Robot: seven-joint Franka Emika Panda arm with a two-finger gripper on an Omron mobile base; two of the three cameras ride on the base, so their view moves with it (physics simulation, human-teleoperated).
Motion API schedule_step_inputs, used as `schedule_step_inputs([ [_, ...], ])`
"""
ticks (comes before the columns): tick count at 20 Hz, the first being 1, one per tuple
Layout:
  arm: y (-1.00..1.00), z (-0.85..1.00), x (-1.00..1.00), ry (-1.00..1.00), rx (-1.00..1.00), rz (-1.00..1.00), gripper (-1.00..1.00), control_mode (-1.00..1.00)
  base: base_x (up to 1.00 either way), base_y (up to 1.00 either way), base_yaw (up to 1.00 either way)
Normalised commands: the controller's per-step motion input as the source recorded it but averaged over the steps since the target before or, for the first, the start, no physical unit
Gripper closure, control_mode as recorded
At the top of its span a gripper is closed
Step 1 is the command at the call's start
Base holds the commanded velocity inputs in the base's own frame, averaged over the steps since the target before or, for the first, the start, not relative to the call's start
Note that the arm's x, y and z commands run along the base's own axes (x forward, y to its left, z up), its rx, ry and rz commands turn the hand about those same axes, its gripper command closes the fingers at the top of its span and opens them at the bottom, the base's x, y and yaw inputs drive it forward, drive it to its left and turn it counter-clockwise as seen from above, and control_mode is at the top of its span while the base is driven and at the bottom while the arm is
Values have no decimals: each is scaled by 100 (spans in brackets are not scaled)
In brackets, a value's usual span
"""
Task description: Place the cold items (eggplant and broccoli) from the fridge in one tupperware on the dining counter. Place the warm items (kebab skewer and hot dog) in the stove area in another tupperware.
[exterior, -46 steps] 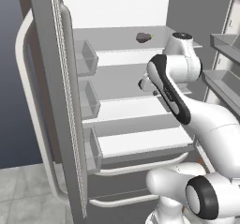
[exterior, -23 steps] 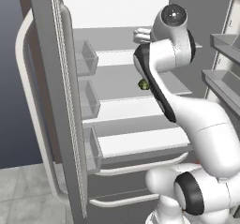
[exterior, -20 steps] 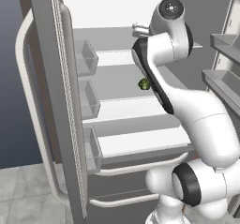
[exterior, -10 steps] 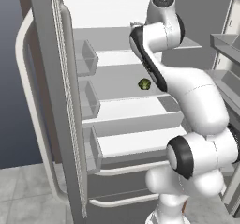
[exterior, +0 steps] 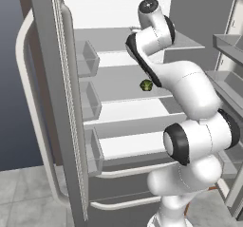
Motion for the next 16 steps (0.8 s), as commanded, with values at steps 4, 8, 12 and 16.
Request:
schedule_step_inputs([
  [4,1,0,75,12,0,-9,-100,-100,0,0,0],
  [8,3,0,76,4,0,-6,-100,-100,0,0,0],
  [12,3,-4,69,0,0,-4,-100,-100,0,0,0],
  [16,0,-32,52,0,0,-4,-100,-100,0,0,0],
])
